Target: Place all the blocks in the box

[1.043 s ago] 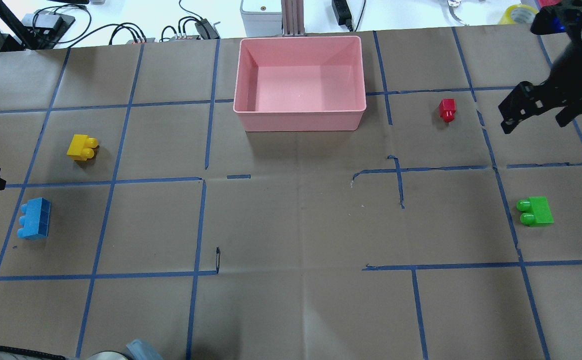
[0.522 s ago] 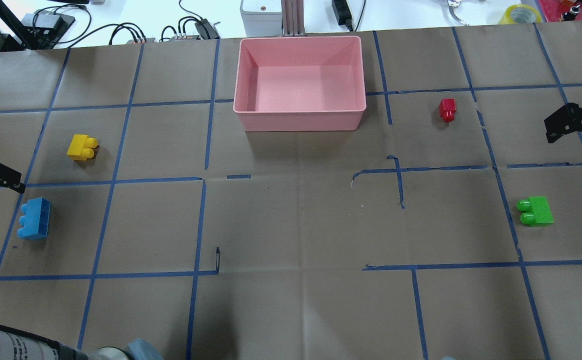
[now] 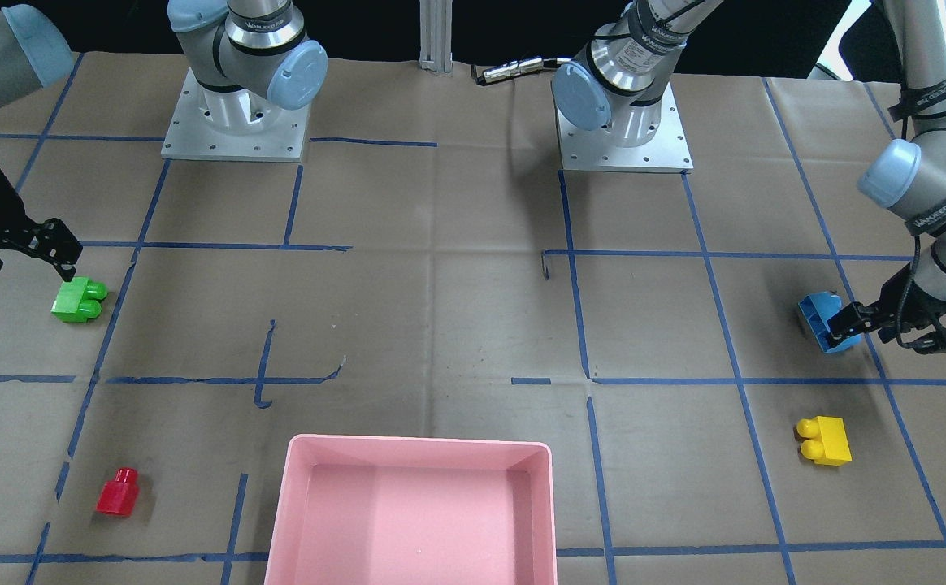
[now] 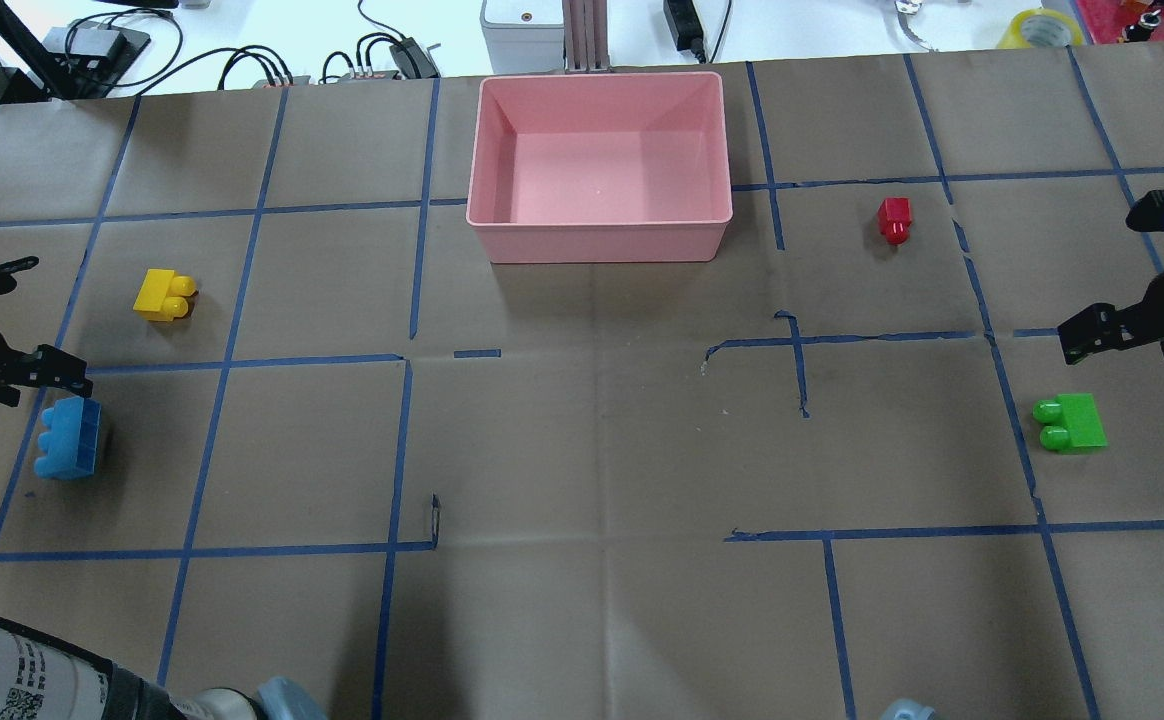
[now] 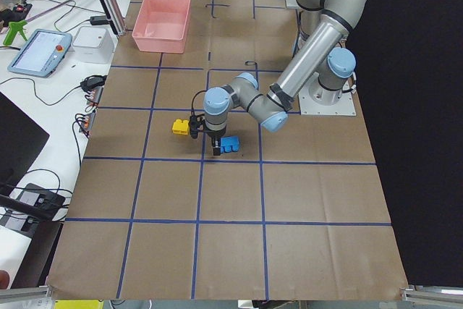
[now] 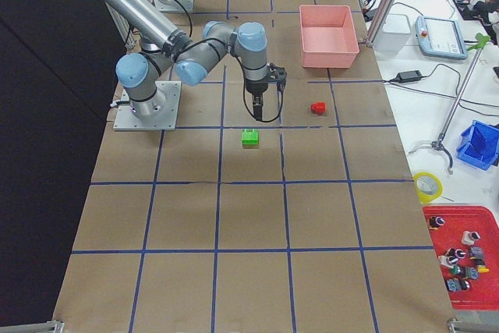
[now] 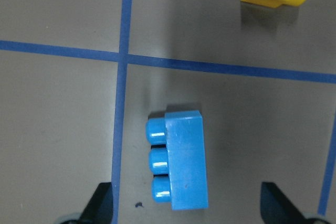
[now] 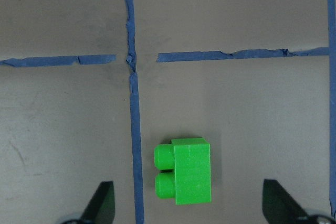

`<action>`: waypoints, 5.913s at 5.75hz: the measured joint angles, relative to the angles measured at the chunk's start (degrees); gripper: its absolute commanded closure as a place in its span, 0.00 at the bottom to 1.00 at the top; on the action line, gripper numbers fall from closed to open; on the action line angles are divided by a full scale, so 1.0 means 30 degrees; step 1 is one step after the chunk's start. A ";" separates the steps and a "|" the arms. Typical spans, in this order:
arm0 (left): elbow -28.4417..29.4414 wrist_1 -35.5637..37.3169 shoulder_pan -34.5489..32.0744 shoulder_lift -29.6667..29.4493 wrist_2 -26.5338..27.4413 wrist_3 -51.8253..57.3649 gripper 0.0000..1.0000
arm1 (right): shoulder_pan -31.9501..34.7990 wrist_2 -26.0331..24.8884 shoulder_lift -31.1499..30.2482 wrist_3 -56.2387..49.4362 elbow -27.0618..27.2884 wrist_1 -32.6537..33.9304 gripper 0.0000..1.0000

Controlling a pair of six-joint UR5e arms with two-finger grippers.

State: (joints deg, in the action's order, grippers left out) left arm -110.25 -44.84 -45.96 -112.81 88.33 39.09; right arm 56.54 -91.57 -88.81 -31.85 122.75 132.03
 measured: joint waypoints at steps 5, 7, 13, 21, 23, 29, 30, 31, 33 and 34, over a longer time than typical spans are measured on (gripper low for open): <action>-0.1161 0.0765 0.0138 0.0201 0.0296 0.0154 0.10 | -0.1011 0.0107 0.2511 -0.2977 0.2350 0.4416 0.02; -0.1309 0.0740 0.0145 0.0289 0.0321 0.0324 0.35 | -0.1084 0.0124 0.3272 -0.3012 0.2556 0.5083 0.01; 0.0298 -0.3566 -0.0216 0.1829 0.0946 0.0695 0.85 | -0.1094 -0.0039 0.3636 -0.2915 0.2552 0.5236 0.90; 1.6066 -1.3283 -1.4041 -0.1290 -0.0373 -1.1372 0.85 | 0.6061 0.3286 0.1135 0.4204 -0.8168 -0.6391 0.92; 1.9617 -1.3646 -1.6691 -0.4960 -0.0302 -1.4042 0.85 | 0.8379 0.7062 0.2748 0.5046 -0.8569 -0.2753 0.92; 2.0185 -1.1285 -1.8198 -0.7811 0.0083 -1.5511 0.00 | 1.2223 1.0710 0.9276 0.7359 -1.1722 0.5900 0.00; 2.0151 -1.1380 -1.7551 -0.7002 -0.0009 -1.5360 0.00 | 1.2332 1.0758 0.9417 0.7474 -1.1755 0.6006 0.00; 1.9984 -1.1855 -1.6531 -0.5958 -0.0240 -1.5158 0.00 | 1.2339 1.0764 0.9339 0.7427 -1.1705 0.5950 0.00; 1.9705 -1.2872 -1.4460 -0.4720 -0.0450 -1.3902 0.00 | 1.1713 1.0554 0.8564 0.7132 -1.1294 0.5419 0.00; 1.9497 -1.3223 -1.3178 -0.4419 -0.0426 -1.2592 0.00 | 1.0899 1.0270 0.7546 0.6174 -1.1033 0.3668 0.00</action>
State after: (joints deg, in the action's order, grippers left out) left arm -51.76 -84.51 -85.50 -126.07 87.05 1.31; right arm 89.24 -60.76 -66.17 -13.32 89.65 143.03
